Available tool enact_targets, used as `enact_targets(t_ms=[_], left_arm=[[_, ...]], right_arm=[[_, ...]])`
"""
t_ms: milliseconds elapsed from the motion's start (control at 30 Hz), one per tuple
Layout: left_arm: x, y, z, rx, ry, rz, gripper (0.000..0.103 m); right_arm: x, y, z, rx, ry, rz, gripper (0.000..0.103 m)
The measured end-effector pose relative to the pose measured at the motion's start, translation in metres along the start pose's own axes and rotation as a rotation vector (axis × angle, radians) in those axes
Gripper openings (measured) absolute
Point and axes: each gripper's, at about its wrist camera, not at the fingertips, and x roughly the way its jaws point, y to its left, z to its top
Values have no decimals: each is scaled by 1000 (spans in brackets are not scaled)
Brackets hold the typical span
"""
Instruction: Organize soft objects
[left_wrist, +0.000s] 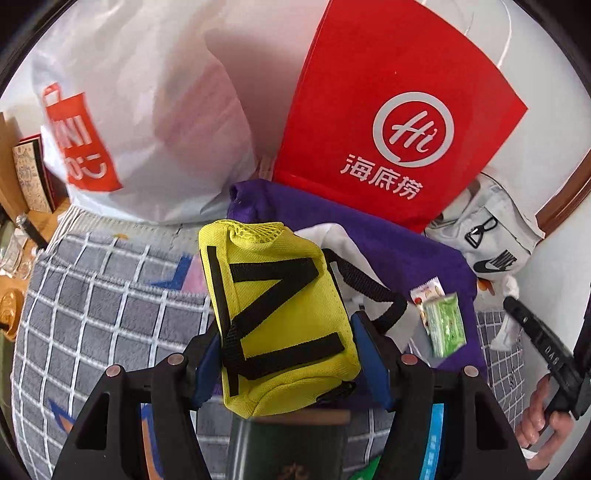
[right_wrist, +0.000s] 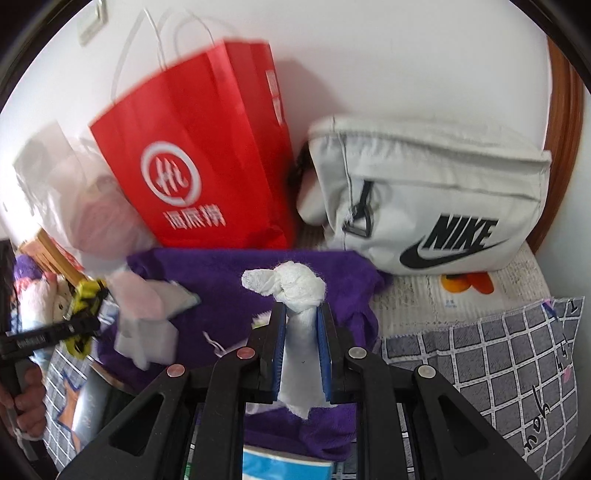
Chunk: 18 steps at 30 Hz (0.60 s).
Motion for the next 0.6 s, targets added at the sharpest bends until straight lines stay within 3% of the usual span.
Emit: enact_targets(t_ms=[233, 600], left_arm=[[31, -7, 9, -13, 35, -65, 63], [49, -7, 14, -18, 58, -69, 64]], right_arm=[[32, -10, -7, 6, 77, -28, 18], [64, -14, -14, 11, 140, -62, 18]])
